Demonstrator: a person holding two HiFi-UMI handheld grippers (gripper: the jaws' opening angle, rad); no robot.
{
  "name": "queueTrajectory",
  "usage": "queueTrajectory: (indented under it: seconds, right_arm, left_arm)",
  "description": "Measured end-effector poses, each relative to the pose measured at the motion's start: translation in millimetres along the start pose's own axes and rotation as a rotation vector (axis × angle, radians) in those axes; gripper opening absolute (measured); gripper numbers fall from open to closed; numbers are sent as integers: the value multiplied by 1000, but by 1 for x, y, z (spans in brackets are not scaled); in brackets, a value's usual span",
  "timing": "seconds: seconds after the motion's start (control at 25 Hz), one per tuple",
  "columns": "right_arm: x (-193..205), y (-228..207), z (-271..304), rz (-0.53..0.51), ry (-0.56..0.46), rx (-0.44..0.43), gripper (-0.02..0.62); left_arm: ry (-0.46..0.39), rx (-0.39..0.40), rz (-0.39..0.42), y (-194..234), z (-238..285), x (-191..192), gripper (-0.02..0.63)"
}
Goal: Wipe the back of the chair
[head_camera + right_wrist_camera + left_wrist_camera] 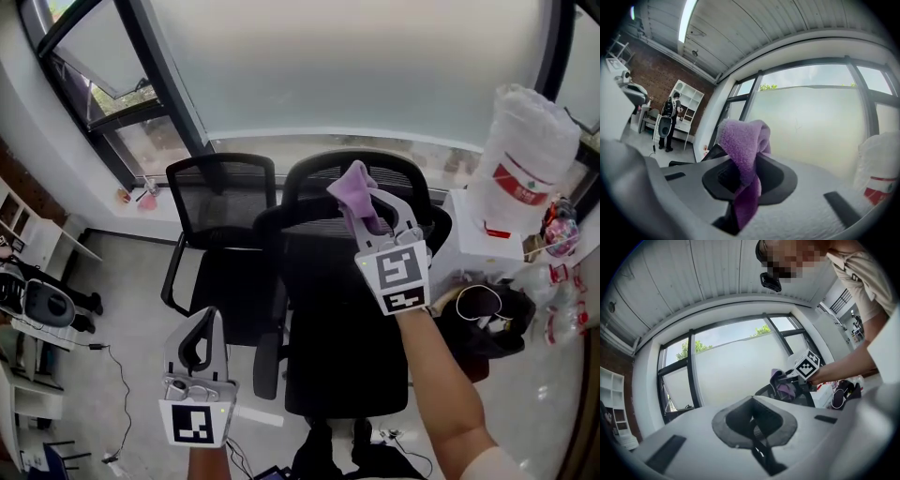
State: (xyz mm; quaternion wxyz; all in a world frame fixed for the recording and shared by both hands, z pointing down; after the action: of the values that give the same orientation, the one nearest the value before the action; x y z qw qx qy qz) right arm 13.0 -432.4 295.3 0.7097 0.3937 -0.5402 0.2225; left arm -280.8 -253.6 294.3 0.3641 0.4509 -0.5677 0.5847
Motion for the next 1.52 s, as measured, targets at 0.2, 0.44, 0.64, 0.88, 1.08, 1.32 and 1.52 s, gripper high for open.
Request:
queueTrajectory:
  seconds: [0.2,0.44,0.64,0.88,1.08,1.32,1.52]
  right_arm:
    - [8,22,68,-105,63,-58,61]
    - [22,37,108,-274,174,-54,61]
    - [41,-18,77,-239,266,115,62]
    - [53,-80,-3,-179,267,354,63]
    - [54,-71,13,-197,251,377,59]
    - [50,-24,73,-175,223,227,58]
    - [27,67,130,-188,134,-23,58]
  left_arm:
    - [-3,-7,10,19,29,24,6]
    - [-92,42,261,12,71,44,6]
    - [-34,51,115,0,97,67,6]
    - [-62,67,102,-14,120,79,6]
    - [-79,89,83,-25,132,81,6]
    - [-54,82,87,-16,123,85,6]
    - [-34,47,79,1,115,89,6]
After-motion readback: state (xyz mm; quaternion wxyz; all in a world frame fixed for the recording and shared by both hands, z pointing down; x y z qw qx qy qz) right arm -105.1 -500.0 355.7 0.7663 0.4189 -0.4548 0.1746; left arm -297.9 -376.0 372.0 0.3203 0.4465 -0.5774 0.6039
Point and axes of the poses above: the fingertips, and each gripper's own axes: z forward along the fingers, y to its left, x out of its underside, the point moved 10 cm from there along -z, backward along the fingers, and after that the axes turned 14 degrees about -x, right-handed, at the moved point
